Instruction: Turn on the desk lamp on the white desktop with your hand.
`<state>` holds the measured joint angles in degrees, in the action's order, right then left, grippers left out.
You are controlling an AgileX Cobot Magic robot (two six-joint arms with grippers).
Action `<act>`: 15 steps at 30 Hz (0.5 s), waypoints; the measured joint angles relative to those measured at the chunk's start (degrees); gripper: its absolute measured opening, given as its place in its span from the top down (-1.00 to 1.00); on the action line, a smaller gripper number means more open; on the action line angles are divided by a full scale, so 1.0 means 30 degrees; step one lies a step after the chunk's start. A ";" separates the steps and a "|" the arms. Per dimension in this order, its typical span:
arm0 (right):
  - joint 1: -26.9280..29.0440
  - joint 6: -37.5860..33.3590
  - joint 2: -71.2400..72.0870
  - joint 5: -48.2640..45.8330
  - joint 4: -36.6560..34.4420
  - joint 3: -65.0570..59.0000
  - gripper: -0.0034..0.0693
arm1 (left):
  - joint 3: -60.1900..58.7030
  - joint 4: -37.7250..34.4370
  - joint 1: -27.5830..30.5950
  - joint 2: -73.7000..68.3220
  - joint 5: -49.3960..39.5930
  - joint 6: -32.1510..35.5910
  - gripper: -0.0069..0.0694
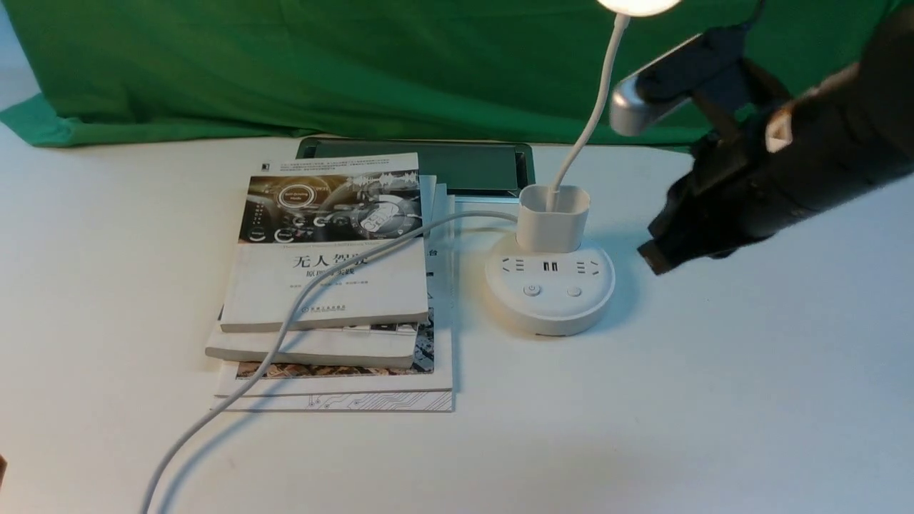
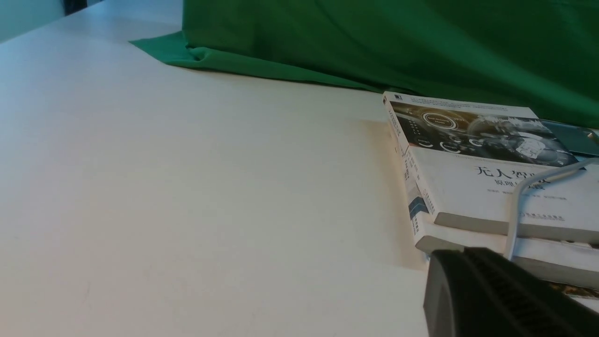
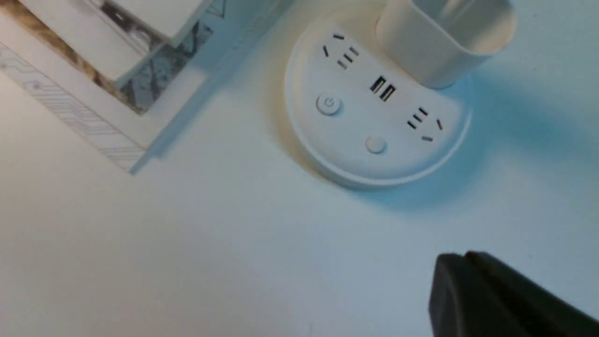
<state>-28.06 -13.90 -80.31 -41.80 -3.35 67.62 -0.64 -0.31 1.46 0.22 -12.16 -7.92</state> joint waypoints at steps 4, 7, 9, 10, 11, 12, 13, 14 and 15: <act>0.0000 0.0861 0.5210 0.4039 -0.0826 -0.4620 0.82 | 0.0000 0.0000 0.0000 0.0000 0.0000 0.0000 0.76; 0.0000 0.2439 0.7575 0.5138 -0.0911 -0.6572 0.81 | 0.0000 0.0105 0.0000 0.0000 0.0000 0.0000 0.76; 0.0000 0.3834 1.0323 0.5689 -0.0996 -0.8226 0.80 | 0.0000 0.0000 0.0000 0.0000 0.0000 0.0000 0.76; 0.0000 0.3933 1.1078 0.5966 -0.1013 -0.8835 0.80 | 0.0000 0.0105 0.0000 0.0000 0.0000 0.0000 0.76; 0.0000 0.3938 1.1450 0.6133 -0.1013 -0.8943 0.80 | 0.0000 0.0000 0.0000 0.0000 0.0000 0.0000 0.76; 0.0000 0.3722 1.2687 0.6954 -0.0963 -0.9722 0.80 | 0.0000 0.0000 0.0000 0.0000 0.0000 0.0000 0.76; 0.0000 0.3368 1.3542 0.7611 -0.0822 -1.0270 0.80 | 0.0000 0.0000 0.0000 0.0000 0.0000 0.0000 0.76; 0.0000 0.3085 1.4198 0.8182 -0.0688 -1.0809 0.79 | 0.0000 0.0000 0.0000 0.0000 0.0000 0.0000 0.76; 0.0000 0.2779 1.5268 0.9107 -0.0517 -1.1474 0.78 | 0.0000 0.0105 0.0000 0.0000 0.0000 0.0000 0.76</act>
<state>-28.06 -5.56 -34.50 -14.48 -4.90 33.20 -0.64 0.00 1.46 0.22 -12.16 -7.92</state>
